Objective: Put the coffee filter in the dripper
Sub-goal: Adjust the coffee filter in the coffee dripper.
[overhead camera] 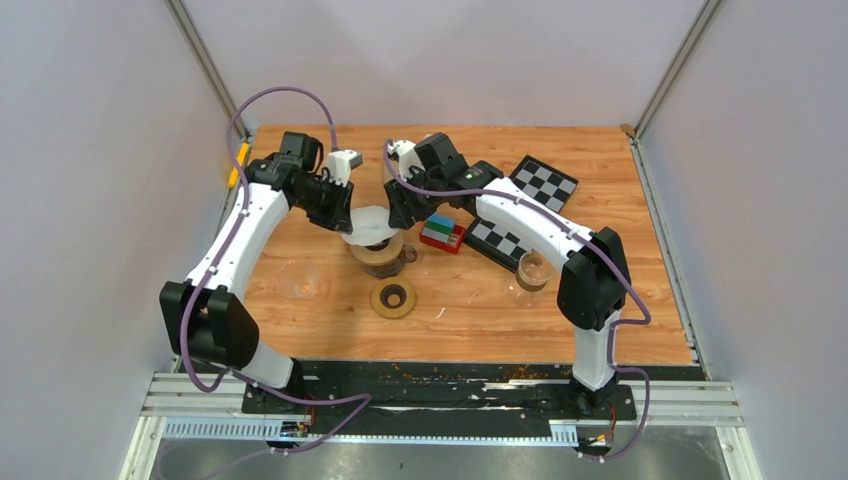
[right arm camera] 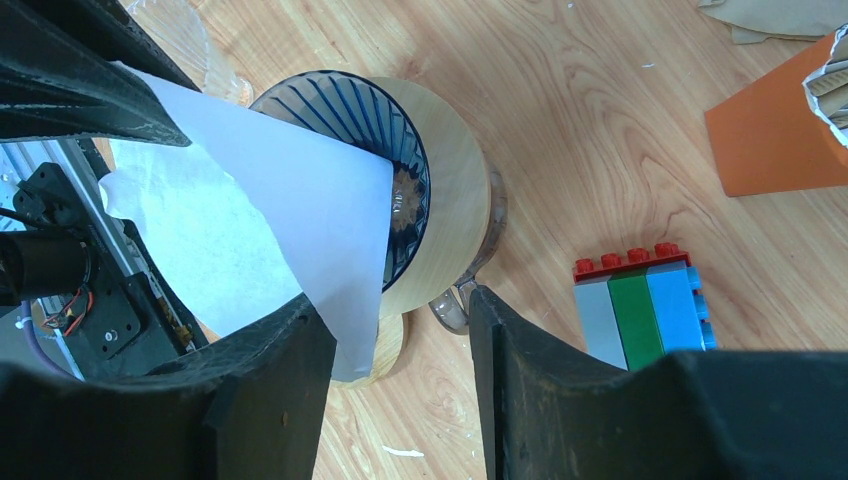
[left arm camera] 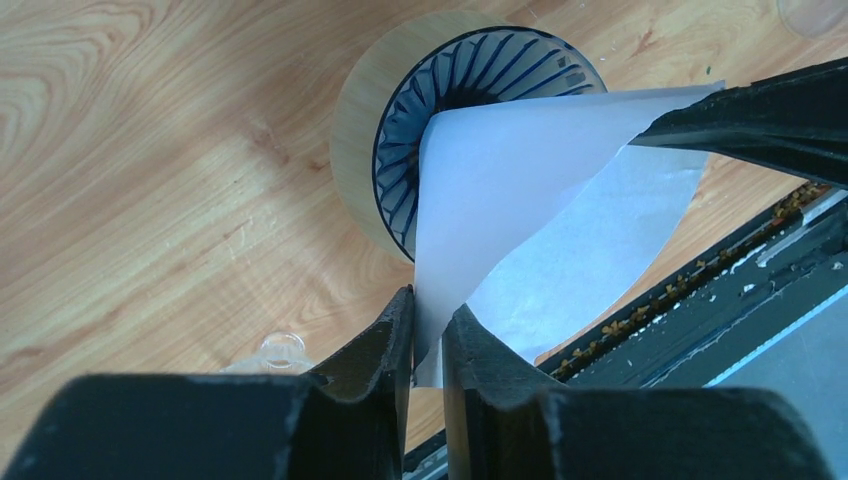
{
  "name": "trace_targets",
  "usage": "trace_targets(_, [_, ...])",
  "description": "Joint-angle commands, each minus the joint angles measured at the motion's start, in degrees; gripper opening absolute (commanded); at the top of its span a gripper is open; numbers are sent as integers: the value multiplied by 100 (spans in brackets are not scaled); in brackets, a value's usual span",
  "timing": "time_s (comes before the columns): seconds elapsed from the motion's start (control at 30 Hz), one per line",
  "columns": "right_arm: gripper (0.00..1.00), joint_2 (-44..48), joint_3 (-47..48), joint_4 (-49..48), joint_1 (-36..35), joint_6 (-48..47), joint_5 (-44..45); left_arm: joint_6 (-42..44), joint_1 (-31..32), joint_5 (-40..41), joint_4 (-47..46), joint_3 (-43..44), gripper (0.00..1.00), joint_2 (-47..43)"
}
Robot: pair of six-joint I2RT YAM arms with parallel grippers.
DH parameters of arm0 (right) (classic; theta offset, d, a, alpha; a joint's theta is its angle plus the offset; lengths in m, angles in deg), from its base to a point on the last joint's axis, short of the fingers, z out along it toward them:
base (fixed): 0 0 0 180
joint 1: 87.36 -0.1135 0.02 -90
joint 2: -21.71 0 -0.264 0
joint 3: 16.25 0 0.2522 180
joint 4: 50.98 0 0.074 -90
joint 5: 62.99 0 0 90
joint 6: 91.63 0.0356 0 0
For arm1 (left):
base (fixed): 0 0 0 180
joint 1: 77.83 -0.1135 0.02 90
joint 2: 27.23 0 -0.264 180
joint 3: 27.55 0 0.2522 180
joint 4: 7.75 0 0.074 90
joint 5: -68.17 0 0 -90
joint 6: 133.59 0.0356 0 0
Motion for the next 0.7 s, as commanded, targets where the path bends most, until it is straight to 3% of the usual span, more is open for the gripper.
trace_targets(0.0, [51, 163, 109, -219, 16, 47, -64, 79, -30, -158, 88, 333, 22, 100])
trace_targets(0.37, [50, 163, 136, -200, 14, 48, -107, 77, -30, -167, 172, 490, 1, 308])
trace_targets(0.67, [50, 123, 180, -182, 16, 45, -126, 32, -30, -114, 230, 572, 0, 350])
